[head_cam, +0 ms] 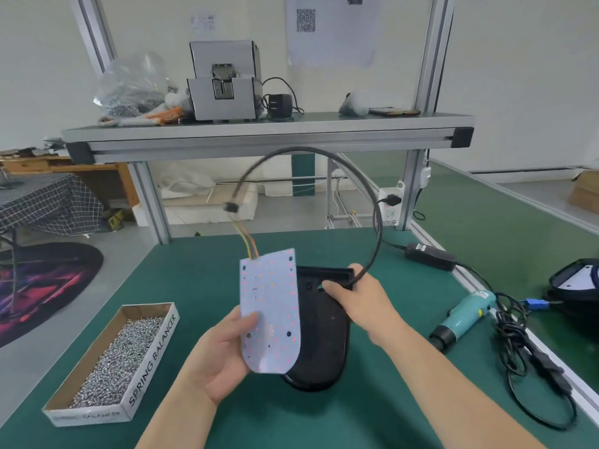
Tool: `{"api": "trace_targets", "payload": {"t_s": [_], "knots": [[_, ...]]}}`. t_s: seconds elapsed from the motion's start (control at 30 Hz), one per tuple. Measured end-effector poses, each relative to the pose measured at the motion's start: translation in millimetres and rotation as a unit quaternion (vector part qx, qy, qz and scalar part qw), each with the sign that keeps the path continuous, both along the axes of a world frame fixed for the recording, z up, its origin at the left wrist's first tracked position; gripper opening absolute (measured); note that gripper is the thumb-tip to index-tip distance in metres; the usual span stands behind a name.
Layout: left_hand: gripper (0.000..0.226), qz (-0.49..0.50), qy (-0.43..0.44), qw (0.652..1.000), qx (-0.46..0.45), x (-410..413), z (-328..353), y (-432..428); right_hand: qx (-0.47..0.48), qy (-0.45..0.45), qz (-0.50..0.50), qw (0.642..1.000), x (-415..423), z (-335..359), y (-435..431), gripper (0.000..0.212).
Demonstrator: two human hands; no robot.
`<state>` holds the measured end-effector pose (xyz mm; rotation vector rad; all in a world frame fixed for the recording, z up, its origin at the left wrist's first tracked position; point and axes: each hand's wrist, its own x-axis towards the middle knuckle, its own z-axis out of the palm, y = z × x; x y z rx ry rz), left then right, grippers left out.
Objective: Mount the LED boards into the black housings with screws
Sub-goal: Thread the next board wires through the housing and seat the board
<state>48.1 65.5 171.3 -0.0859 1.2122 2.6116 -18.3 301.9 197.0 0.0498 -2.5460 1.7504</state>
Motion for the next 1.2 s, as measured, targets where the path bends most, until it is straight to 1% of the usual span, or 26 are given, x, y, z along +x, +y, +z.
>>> {"api": "trace_targets", "payload": {"t_s": [0.07, 0.1, 0.17, 0.23, 0.3, 0.33, 0.43, 0.47, 0.53, 0.63, 0.7, 0.73, 0.77, 0.8, 0.83, 0.87, 0.9, 0.93, 0.97, 1.0, 1.03, 1.07, 1.1, 1.13, 1.17, 1.2], "knots": [[0.038, -0.040, 0.012, 0.998, -0.040, 6.1, 3.1, 5.1, -0.055, -0.017, -0.020, 0.998, 2.3, -9.0, -8.9, 0.017], [0.039, -0.054, 0.016, 0.997, -0.060, 7.8, 4.8, 8.0, -0.088, -0.023, -0.024, 0.996, 5.2, -11.0, -14.4, 0.019], [0.044, -0.071, 0.020, 0.993, -0.093, 10.5, 7.2, 13.7, -0.145, -0.026, -0.022, 0.989, 10.9, -11.4, -26.1, 0.028], [0.052, -0.068, 0.020, 0.991, -0.111, 10.9, 6.8, 15.3, -0.158, -0.019, -0.008, 0.987, 11.9, -9.5, -30.9, 0.035], [0.054, -0.059, 0.023, 0.992, -0.106, 11.1, 5.9, 12.1, -0.171, -0.033, 0.062, 0.983, 11.4, -4.0, -27.5, 0.037], [0.052, -0.060, 0.025, 0.993, -0.102, 11.4, 6.4, 9.9, -0.186, -0.061, 0.110, 0.975, 10.7, -0.2, -23.7, 0.034], [0.049, -0.078, 0.029, 0.993, -0.085, 13.2, 10.2, 5.5, -0.235, -0.127, 0.245, 0.932, 9.2, 5.3, -8.5, 0.019], [0.048, -0.085, 0.030, 0.993, -0.077, 13.6, 10.8, 5.1, -0.255, -0.139, 0.271, 0.918, 9.1, 5.9, -5.5, 0.020], [0.047, -0.084, 0.026, 0.994, -0.061, 12.6, 10.6, 4.3, -0.280, -0.170, 0.295, 0.898, 9.5, 6.4, -3.5, 0.032], [0.048, -0.051, 0.011, 0.997, -0.052, 9.8, 8.8, -1.2, -0.252, -0.191, 0.303, 0.899, 6.1, 3.9, -2.8, 0.055], [0.046, -0.019, 0.007, 0.999, -0.045, 8.1, 11.0, -8.9, -0.192, -0.196, 0.289, 0.917, 3.3, 2.4, 2.2, 0.068], [0.044, -0.004, 0.009, 0.999, -0.045, 7.9, 13.3, -13.8, -0.135, -0.195, 0.263, 0.935, 2.0, 3.3, 6.1, 0.074], [0.042, 0.009, 0.013, 0.999, -0.046, 7.8, 15.9, -19.2, -0.047, -0.186, 0.227, 0.955, 0.2, 4.4, 10.6, 0.078], [0.041, 0.022, 0.015, 0.999, -0.046, 7.7, 18.0, -25.2, 0.075, -0.170, 0.183, 0.965, -4.7, 2.5, 16.4, 0.079], [0.040, 0.034, 0.017, 0.998, -0.047, 8.0, 19.8, -31.4, 0.217, -0.141, 0.125, 0.958, -12.7, -2.7, 23.7, 0.076], [0.039, 0.047, 0.018, 0.998, -0.049, 8.0, 20.8, -37.1, 0.348, -0.112, 0.062, 0.929, -20.3, -8.3, 32.2, 0.066], [0.039, 0.058, 0.017, 0.997, -0.053, 8.4, 21.6, -42.8, 0.444, -0.099, 0.007, 0.890, -26.2, -11.9, 40.2, 0.051], [0.038, 0.066, 0.017, 0.996, -0.057, 9.1, 22.0, -47.5, 0.517, -0.100, -0.023, 0.850, -30.4, -14.1, 46.5, 0.038], [0.037, 0.070, 0.016, 0.995, -0.063, 10.2, 22.0, -51.2, 0.572, -0.108, -0.031, 0.813, -33.2, -14.6, 50.8, 0.035], [0.036, 0.067, 0.016, 0.995, -0.071, 10.9, 21.5, -53.9, 0.598, -0.119, -0.029, 0.792, -35.2, -12.2, 53.2, 0.037], [0.036, 0.060, 0.016, 0.995, -0.081, 12.1, 20.6, -55.7, 0.592, -0.117, -0.030, 0.797, -36.0, -7.2, 52.1, 0.037], [0.037, 0.052, 0.018, 0.994, -0.092, 13.0, 19.8, -56.0, 0.558, -0.092, -0.030, 0.824, -35.3, 1.4, 46.8, 0.035], [0.038, 0.043, 0.022, 0.993, -0.105, 14.0, 19.6, -55.3, 0.493, -0.044, -0.029, 0.869, -32.6, 12.3, 37.8, 0.034], [0.039, 0.032, 0.027, 0.992, -0.119, 14.7, 19.5, -53.3, 0.393, 0.012, -0.021, 0.919, -28.1, 24.6, 25.9, 0.036], [0.042, 0.021, 0.034, 0.990, -0.136, 15.4, 19.8, -50.4, 0.265, 0.051, -0.007, 0.963, -22.4, 38.1, 10.8, 0.041], [0.047, 0.009, 0.040, 0.987, -0.156, 15.6, 20.6, -47.3, 0.128, 0.060, 0.019, 0.990, -14.6, 53.7, -5.7, 0.050]]}}
